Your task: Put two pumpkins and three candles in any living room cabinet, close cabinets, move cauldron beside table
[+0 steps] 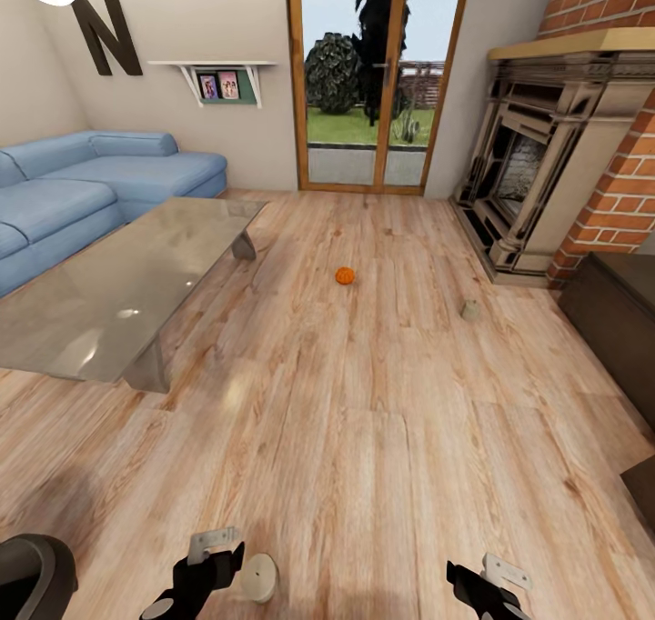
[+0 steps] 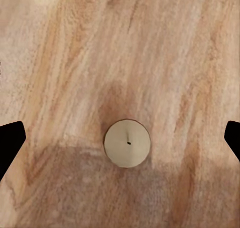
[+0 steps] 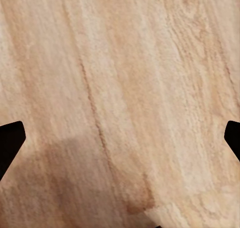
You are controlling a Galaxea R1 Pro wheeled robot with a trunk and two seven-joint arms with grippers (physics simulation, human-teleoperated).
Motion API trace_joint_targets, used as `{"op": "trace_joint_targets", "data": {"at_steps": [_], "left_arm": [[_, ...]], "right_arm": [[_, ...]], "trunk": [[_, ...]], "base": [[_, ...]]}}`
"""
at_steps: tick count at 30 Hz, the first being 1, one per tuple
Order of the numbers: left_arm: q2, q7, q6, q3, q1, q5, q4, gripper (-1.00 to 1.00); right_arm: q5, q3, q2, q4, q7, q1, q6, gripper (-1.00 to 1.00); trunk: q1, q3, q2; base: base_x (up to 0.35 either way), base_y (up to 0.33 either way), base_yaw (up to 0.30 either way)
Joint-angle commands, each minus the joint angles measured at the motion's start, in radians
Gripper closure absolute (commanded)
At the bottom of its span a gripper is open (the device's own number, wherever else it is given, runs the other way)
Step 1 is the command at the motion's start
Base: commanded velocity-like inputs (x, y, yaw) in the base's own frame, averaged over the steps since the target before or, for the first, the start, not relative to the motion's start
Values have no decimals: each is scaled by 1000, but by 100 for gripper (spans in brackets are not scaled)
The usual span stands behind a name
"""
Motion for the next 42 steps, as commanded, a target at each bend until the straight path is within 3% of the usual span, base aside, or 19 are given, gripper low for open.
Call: {"op": "trace_joint_targets", "data": {"at_steps": [1, 12, 28, 33, 35, 38, 40, 42], "left_arm": [[2, 9, 3, -5, -1, 9, -2, -100], [1, 11, 1, -2, -1, 11, -3, -100], [0, 16, 16, -3, -1, 10, -16, -100], [-61, 201, 17, -6, -1, 9, -10, -100], [-71, 262, 15, -6, -1, 9, -8, -100], [-75, 284, 15, -6, -2, 10, -5, -100], [-76, 289, 15, -7, -2, 11, -3, -100], [-76, 291, 17, -7, -2, 12, -2, -100]], "right_arm": [[-8, 4, -1, -1, -5, 0, -1, -100], [-8, 4, -1, -1, -5, 0, -1, -100], [-8, 4, 0, -1, -5, 0, -30, -100], [-8, 4, -2, -12, -3, 0, -36, -100], [-8, 4, -1, -59, -4, 0, -34, -100], [-7, 4, -2, -176, -7, 1, 2, -100], [-7, 4, -1, -287, -11, 1, 103, -100], [-8, 1, 1, -429, -36, 1, 251, -100]], "trunk": [[0, -1, 0], [11, -10, -21], [73, -60, -133], [92, -76, -168], [100, -82, -182], [111, -92, -203], [119, -98, -217], [126, -104, -231]], "base": [[0, 0, 0], [0, 0, 0], [0, 0, 0], [0, 0, 0], [0, 0, 0], [0, 0, 0], [0, 0, 0], [0, 0, 0]]}}
